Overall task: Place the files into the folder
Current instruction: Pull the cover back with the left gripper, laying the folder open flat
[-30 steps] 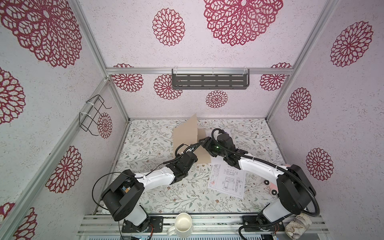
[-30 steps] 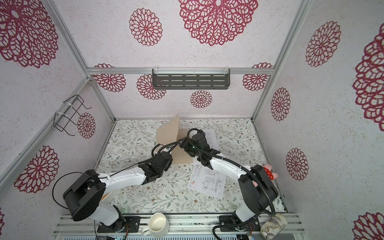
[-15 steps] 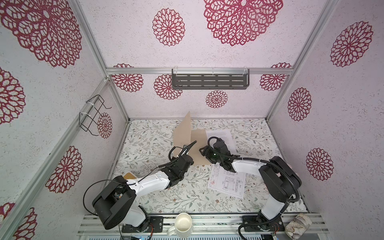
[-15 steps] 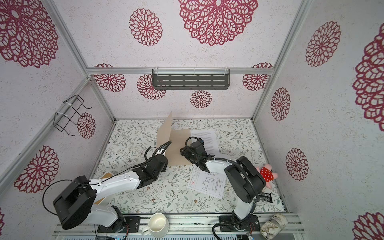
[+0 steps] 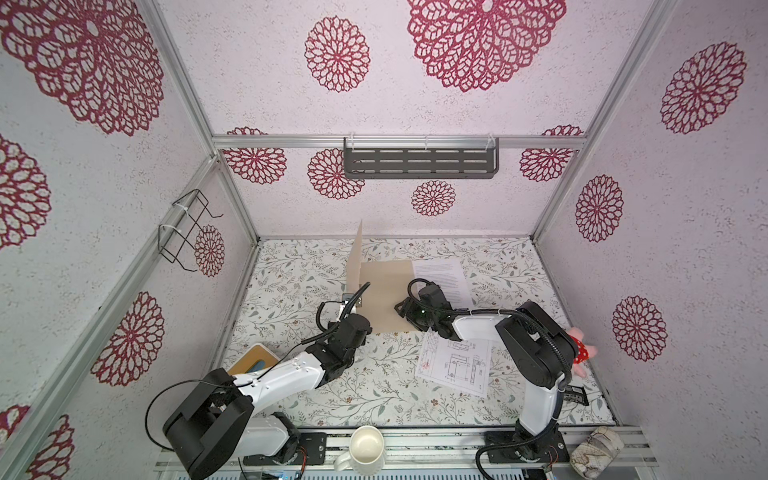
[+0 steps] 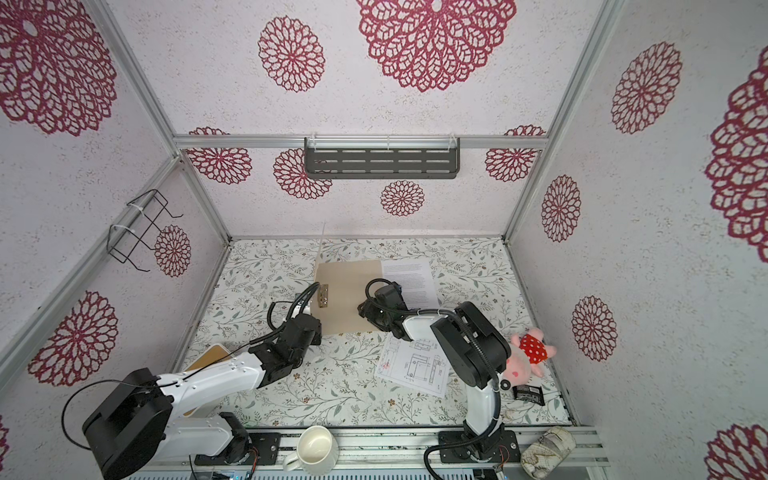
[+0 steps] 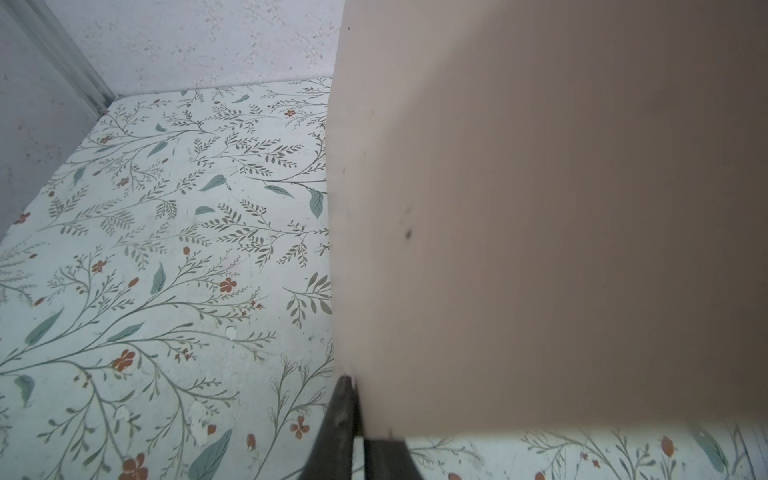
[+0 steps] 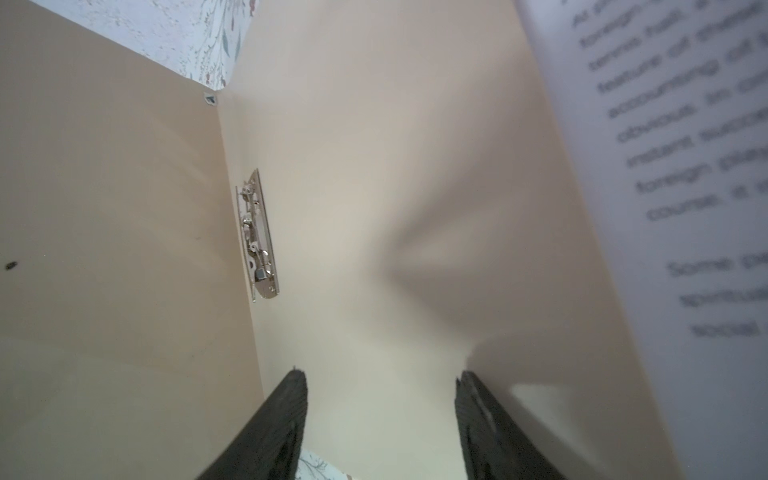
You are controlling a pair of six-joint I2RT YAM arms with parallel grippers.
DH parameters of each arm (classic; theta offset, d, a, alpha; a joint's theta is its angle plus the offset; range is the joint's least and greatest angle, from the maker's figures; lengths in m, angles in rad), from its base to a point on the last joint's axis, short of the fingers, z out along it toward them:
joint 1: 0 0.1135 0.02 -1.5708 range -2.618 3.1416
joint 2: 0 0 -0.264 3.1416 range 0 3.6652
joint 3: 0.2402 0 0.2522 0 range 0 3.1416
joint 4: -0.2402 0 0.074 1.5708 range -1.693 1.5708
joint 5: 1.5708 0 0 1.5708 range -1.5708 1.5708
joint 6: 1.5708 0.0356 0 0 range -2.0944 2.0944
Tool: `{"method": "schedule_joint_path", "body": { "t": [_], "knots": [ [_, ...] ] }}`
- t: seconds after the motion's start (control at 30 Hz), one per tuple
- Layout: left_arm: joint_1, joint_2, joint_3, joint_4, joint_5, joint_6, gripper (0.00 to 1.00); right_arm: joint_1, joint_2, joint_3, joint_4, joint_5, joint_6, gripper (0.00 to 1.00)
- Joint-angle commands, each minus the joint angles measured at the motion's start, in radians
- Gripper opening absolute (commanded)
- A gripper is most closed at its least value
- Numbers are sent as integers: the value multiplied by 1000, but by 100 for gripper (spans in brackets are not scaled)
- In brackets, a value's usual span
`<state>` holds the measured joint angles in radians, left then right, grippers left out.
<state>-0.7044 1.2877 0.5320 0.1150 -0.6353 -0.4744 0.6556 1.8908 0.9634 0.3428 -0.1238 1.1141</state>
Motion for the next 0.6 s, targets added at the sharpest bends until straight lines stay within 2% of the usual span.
{"method": "schedule_joint_path", "body": {
  "t": [0.0, 0.13, 0.23, 0.43, 0.5, 0.57],
  "knots": [
    [51, -55, -49, 45, 30, -123, 12, 1, -6, -6, -41, 32, -26, 60],
    [105, -112, -92, 40, 45, -182, 18, 1, -5, -24, -42, 36, -15, 59],
    [141, -145, -117, 36, 68, -220, 30, 1, -3, -32, -42, 36, -8, 59],
    [206, -177, -138, -22, 100, -325, 63, 1, 0, -40, -45, 36, -4, 58],
    [222, -199, -149, -48, 92, -389, 76, 1, 1, -41, -45, 34, -3, 58],
    [234, -229, -161, -68, 88, -452, 85, 1, 3, -40, -48, 33, -3, 58]
  ]
}}
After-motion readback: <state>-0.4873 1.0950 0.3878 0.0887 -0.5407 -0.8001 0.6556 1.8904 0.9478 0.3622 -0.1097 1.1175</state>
